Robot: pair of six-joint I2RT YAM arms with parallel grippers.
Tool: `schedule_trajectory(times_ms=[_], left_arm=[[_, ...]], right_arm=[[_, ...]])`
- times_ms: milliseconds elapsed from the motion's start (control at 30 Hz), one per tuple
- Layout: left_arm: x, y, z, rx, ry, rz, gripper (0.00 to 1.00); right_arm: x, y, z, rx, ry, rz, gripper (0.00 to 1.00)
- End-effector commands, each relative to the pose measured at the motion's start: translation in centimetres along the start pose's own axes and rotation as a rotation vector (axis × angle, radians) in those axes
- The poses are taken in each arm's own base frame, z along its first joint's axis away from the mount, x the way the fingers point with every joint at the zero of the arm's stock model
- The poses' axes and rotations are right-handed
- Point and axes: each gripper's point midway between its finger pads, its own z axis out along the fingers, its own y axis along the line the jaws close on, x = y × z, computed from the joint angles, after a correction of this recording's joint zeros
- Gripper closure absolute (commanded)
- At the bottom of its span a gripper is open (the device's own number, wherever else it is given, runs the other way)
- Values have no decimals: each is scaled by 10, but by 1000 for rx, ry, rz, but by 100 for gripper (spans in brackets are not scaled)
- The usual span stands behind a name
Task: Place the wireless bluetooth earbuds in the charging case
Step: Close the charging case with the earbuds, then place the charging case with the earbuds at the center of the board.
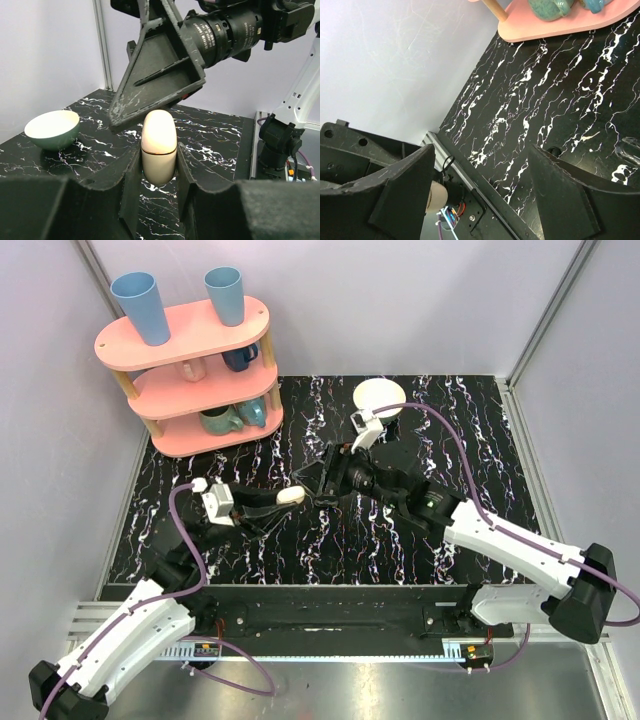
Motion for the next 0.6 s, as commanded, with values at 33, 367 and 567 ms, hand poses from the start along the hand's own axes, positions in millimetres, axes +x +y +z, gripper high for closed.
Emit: schedule_trajectory(times_ms=[33,367,567], left_arm=[[-20,6,3,-34,-68,27,100],[-1,38,12,-231,103,-187,100],[44,67,19,-370,253,-341,100]], right_arm=[[-16,21,-15,-90,-56,9,19],[-46,-58,-65,286,-311,51,15],[-50,-78,-96,355,-396,98,14]])
